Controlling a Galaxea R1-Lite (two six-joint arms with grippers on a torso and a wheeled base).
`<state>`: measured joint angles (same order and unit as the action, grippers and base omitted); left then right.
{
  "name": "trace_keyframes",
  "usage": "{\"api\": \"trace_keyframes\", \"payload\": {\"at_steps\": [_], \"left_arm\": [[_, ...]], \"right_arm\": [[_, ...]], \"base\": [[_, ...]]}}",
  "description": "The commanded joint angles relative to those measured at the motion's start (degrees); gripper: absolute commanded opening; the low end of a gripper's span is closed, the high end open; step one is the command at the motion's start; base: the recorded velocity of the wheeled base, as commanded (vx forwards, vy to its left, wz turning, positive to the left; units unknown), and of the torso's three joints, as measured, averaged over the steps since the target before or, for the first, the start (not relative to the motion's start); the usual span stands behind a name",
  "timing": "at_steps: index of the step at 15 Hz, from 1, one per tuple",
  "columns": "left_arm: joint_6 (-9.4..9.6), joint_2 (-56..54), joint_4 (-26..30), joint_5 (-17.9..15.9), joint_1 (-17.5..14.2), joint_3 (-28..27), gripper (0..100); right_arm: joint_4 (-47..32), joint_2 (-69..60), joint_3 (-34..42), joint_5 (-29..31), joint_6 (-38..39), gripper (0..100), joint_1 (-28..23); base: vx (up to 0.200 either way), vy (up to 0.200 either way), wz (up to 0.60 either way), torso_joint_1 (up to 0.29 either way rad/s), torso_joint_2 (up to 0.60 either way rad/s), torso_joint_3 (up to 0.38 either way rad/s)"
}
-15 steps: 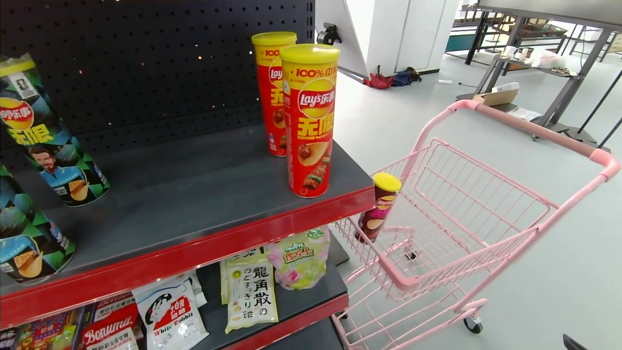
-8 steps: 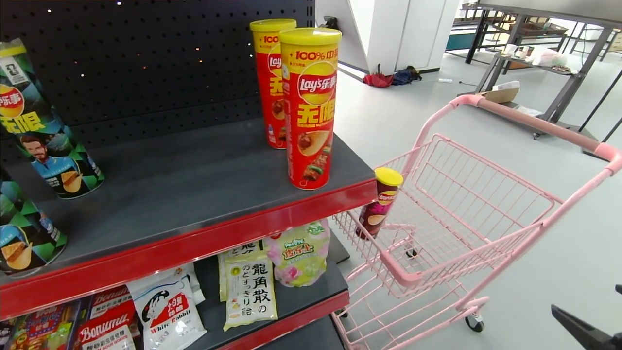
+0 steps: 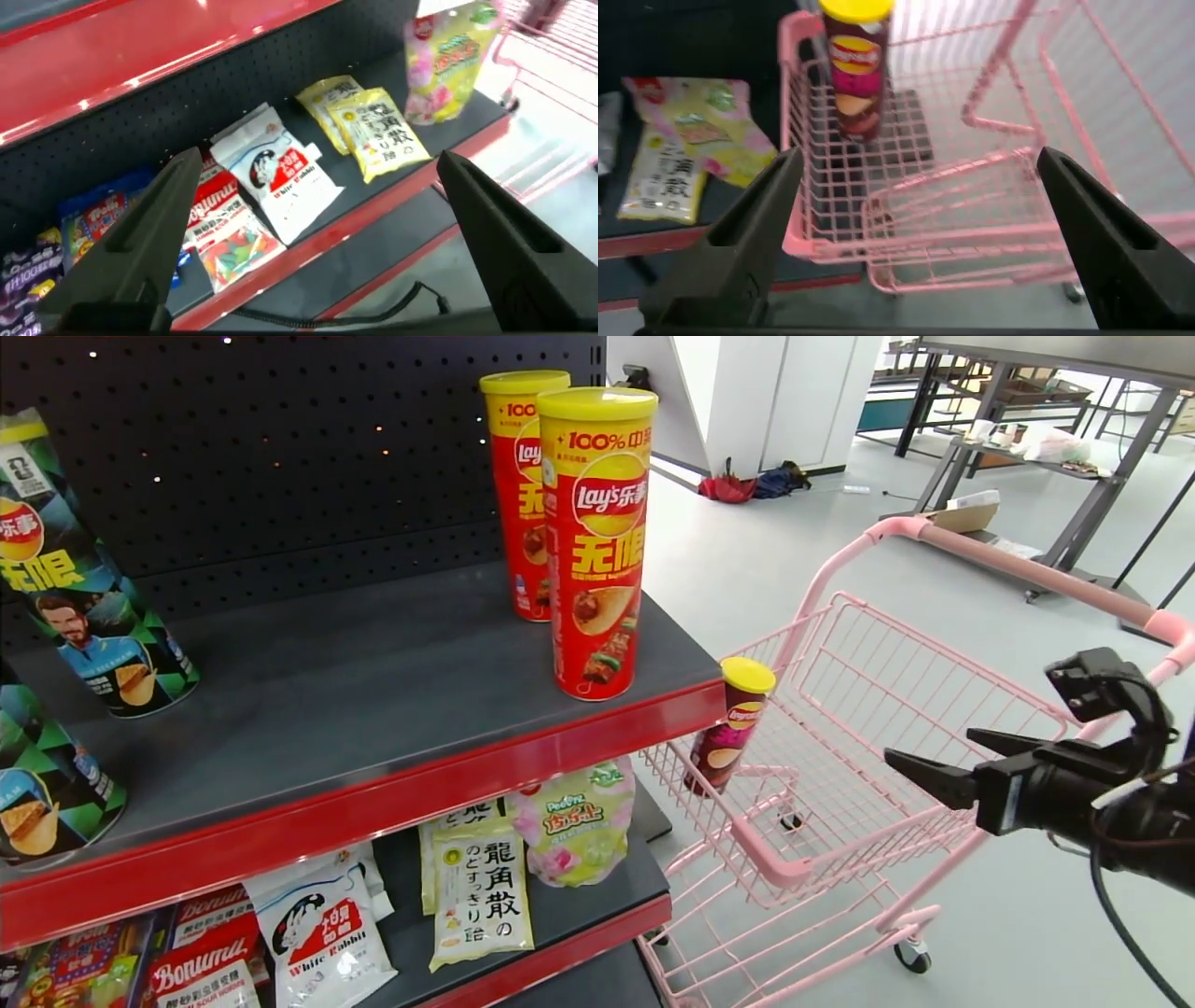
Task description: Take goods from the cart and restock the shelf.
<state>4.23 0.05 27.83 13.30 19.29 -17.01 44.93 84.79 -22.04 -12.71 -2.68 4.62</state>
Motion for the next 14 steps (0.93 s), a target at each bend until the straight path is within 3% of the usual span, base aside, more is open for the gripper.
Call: {"api": "trace_keyframes", "payload": {"at_steps": [1,4,6,10,14], "left_arm": [[-0.01,-0.05,-0.15,-0.38,-0.04,1.54,100],[-0.01,-0.05,-0.15,-0.38,0.05,1.63,100],[-0.01,-0.05,-0.15,-0.47,0.05,1.71,100],[-0.01,-0.05,-0.15,-1.70,0.05,2.06,100],[0.08,-0.05,-0.15,-1.79,0.05,2.06,100]], "right_arm": [[3.32,13.74,-3.98,-3.90,0.48,100,0.92],[15.36,24.20,-7.67,-7.24,0.40,100,0.65],[18.52,29.47,-8.63,-15.32,0.31,100,0.48],[32.59,40.28,-9.42,-20.95,-3.12,100,-1.54],[32.76,43.36,-13.82,-24.81,-3.12,100,-1.72]], "base": [[0.000,0.000,0.00,0.000,0.00,0.000],[0.000,0.000,0.00,0.000,0.00,0.000],[0.000,0.000,0.00,0.000,0.00,0.000],[0.000,0.000,0.00,0.000,0.00,0.000],[0.000,0.000,0.00,0.000,0.00,0.000]]}}
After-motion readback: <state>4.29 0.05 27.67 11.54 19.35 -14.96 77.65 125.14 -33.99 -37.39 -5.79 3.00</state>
